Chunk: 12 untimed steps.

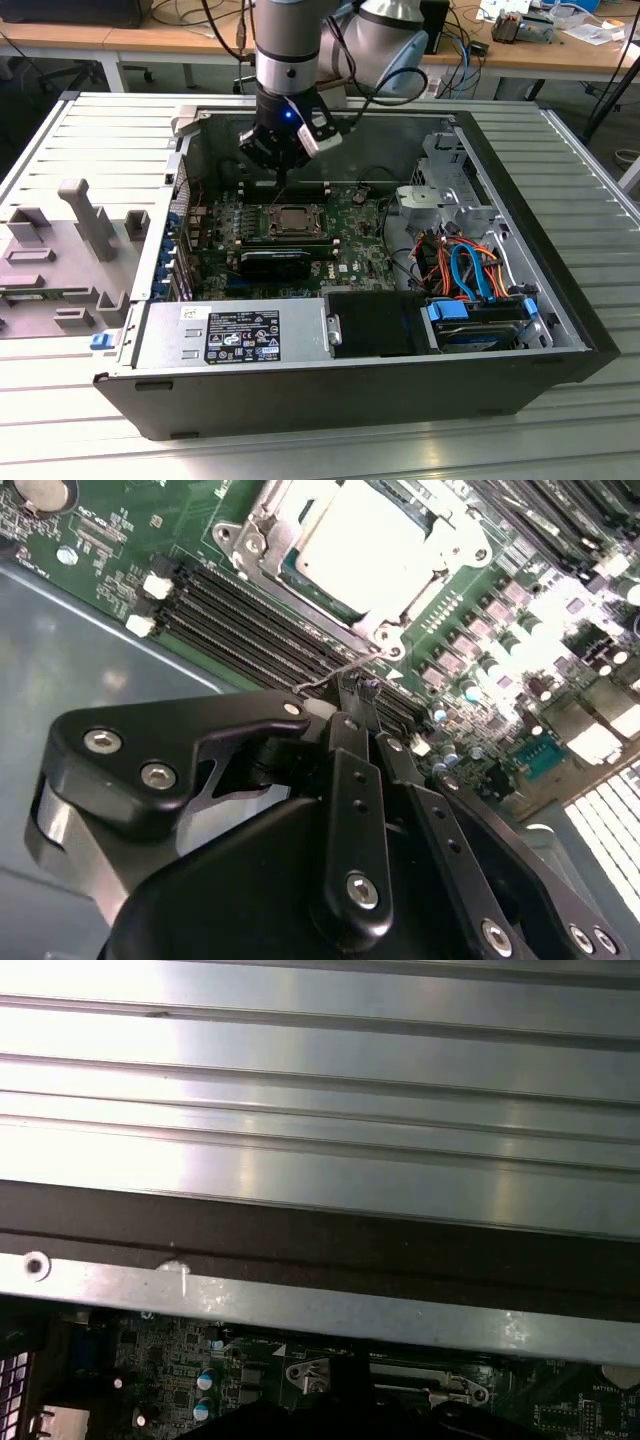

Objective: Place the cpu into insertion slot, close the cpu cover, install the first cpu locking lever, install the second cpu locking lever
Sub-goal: 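Install the first cpu locking lever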

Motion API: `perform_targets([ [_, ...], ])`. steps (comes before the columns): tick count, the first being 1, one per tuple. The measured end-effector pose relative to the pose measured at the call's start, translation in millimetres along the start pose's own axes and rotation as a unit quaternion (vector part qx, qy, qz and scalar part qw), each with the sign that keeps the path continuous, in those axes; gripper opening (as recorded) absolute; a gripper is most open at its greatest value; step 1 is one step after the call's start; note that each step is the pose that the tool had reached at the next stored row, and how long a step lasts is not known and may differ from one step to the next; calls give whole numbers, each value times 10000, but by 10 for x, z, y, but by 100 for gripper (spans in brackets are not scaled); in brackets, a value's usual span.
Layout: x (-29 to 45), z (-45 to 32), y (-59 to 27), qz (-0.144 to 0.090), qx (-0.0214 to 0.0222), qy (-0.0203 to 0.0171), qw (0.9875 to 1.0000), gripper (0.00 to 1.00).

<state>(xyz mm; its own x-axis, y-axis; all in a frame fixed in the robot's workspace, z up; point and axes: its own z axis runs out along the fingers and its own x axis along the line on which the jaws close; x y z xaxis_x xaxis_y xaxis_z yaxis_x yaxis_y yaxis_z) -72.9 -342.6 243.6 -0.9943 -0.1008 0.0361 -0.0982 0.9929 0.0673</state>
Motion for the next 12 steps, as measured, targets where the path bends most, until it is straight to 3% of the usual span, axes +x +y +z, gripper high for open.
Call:
perform_targets([
  [7, -157, 93, -22, 0, 5, 0, 10000, 11],
  [12, -170, 155, -27, 0, 9, 1, 10000, 11],
])
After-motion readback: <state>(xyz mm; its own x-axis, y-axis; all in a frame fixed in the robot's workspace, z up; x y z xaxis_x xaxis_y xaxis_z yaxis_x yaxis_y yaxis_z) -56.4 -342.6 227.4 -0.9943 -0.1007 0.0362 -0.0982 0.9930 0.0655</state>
